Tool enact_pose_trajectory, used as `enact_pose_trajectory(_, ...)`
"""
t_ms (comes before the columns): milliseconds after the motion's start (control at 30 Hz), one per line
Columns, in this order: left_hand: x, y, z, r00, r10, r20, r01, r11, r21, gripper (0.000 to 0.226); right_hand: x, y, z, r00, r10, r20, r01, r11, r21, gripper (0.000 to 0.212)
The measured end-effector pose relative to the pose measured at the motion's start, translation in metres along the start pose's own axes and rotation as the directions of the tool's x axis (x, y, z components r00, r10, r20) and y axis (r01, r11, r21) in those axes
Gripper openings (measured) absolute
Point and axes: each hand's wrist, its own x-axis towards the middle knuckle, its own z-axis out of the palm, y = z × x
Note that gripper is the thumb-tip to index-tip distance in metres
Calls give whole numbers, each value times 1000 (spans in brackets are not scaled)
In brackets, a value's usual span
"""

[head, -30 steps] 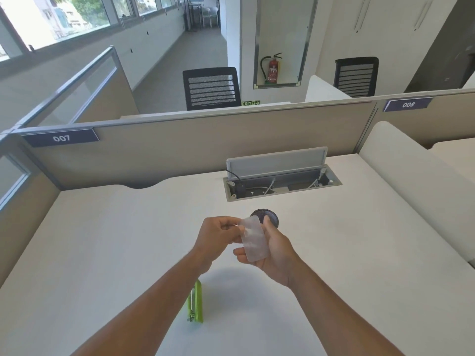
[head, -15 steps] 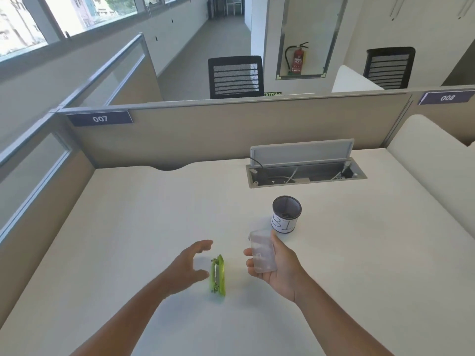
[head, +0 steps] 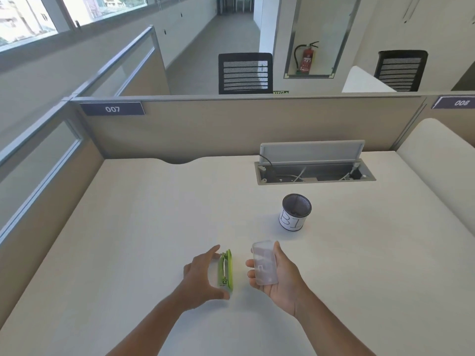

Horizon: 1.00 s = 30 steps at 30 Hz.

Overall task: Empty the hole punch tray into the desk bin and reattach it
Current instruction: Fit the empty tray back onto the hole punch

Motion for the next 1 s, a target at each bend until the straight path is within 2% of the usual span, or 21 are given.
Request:
enact_pose_trajectory(333, 11, -1, 7, 998, 54, -30, -52, 997, 58, 122, -1, 2, -5, 999, -9, -31, 9, 1000, 0, 73)
enact_pose_trajectory(600, 9, 6, 4, 998, 38, -57, -37, 999, 34, 100, 2, 3, -8, 999, -17, -30, 17, 1000, 8, 69)
enact_pose_trajectory(800, 4, 35, -15, 991, 53, -122, -53, 999, 4, 99, 5, 2, -11, 999, -28, -35, 29, 999, 23, 67)
enact_pose_trajectory(1000, -7, 79, -30, 966, 205, -158, -184, 974, 135, 86, 8, 5, -5, 1000, -23, -16, 24, 997, 71, 67)
